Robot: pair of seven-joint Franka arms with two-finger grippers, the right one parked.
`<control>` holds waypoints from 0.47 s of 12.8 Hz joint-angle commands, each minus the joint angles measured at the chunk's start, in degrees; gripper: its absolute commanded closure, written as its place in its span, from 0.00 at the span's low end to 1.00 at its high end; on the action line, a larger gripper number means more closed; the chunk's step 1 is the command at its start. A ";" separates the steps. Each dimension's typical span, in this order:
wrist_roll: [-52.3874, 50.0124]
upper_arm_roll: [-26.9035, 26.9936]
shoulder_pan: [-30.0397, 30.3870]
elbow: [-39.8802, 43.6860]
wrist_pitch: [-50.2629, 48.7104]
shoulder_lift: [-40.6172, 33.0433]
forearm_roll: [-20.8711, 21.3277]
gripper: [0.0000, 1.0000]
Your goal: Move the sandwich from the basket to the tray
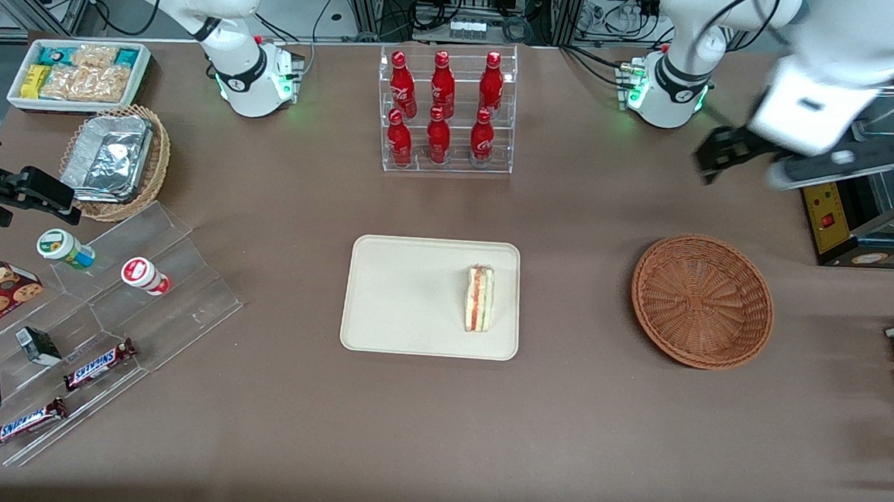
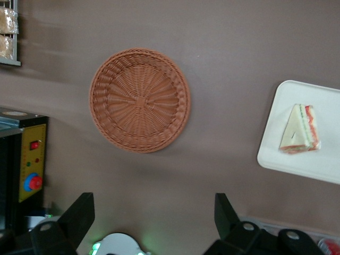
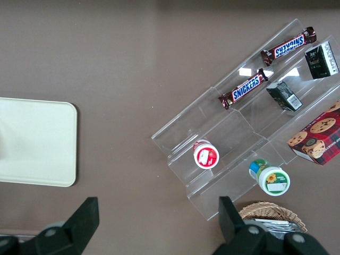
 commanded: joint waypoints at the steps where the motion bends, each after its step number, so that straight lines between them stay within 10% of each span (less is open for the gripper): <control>1: 8.22 0.78 4.63 -7.43 1.63 -6.78 -3.66 0.00; 6: 9.74 3.07 4.46 -10.00 2.78 -8.90 -5.76 0.00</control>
